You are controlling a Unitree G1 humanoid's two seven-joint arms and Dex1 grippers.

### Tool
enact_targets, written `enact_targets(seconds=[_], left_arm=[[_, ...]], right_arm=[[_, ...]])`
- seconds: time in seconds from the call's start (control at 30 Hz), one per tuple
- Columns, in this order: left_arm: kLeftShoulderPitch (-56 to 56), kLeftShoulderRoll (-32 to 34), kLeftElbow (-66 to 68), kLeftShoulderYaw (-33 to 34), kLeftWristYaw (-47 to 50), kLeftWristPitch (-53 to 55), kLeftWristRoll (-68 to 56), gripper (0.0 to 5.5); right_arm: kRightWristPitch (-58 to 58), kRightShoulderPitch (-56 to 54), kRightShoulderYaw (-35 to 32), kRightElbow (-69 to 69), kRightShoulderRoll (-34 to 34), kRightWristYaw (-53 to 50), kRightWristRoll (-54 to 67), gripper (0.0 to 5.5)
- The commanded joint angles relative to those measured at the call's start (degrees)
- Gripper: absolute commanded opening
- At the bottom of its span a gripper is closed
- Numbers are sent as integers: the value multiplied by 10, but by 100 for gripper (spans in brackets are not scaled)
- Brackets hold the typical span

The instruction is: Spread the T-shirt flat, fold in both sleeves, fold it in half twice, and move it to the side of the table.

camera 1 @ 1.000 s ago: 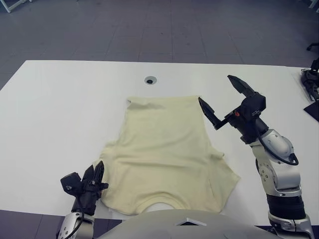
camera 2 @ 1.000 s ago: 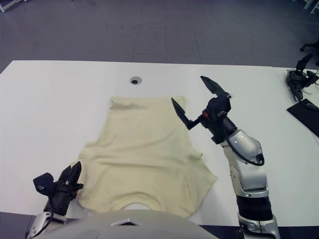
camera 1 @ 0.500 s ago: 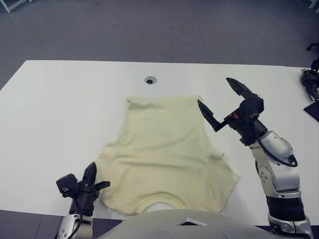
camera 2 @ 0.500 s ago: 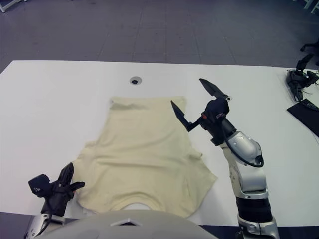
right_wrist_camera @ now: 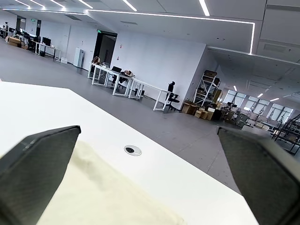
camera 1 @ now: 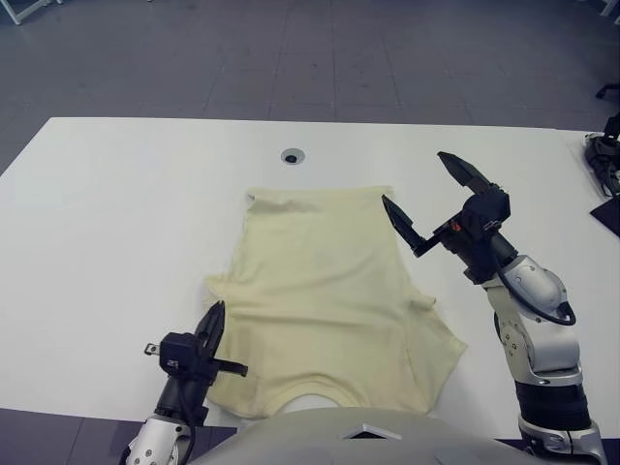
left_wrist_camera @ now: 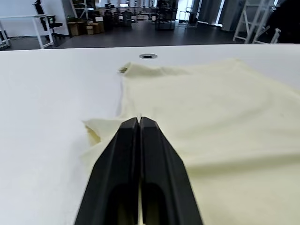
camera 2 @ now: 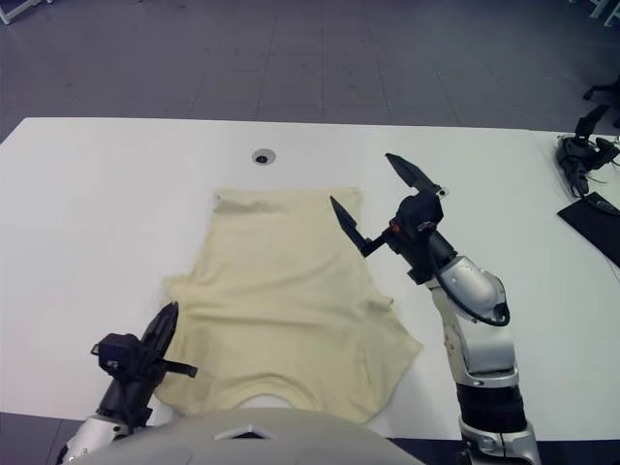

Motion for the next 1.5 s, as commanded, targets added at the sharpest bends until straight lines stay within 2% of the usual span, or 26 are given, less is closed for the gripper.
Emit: enact_targets(seconds=[0.03,0.43,0.57,0.73,0.87,1.1,1.27,1.4,1.5], left_arm=[[-24,50,29,-38,-18,-9,85,4],[-42,141,64,-106,-14,-10,251,4],[-45,164,52,-111,-23,-24,232,4],[-48,167,38,-110,-31,-23,175,4],[-52,171,42,-110,-35,-6,175,4],[-49,184,35,-129,-52,3,159,109],[-35,220,-54,-139,-128,58,17,184],[-44,257,-97,-111,-163,108,-52,253],[-63,262,-138,-59,-163,155,-158,298]], right_arm=[[-3,-4,1,6,2,3,-4,540],[-7,2,-2,13,0,9,-5,540],[-9,7,-2,14,0,11,-7,540],[-10,12,0,14,1,12,-8,540],[-11,18,-1,12,-1,14,-8,540],[1,33,-1,10,-11,37,10,540],[30,60,-46,34,-15,62,81,540],[61,89,-86,37,-30,106,153,540],[100,117,-134,45,-55,160,231,540]])
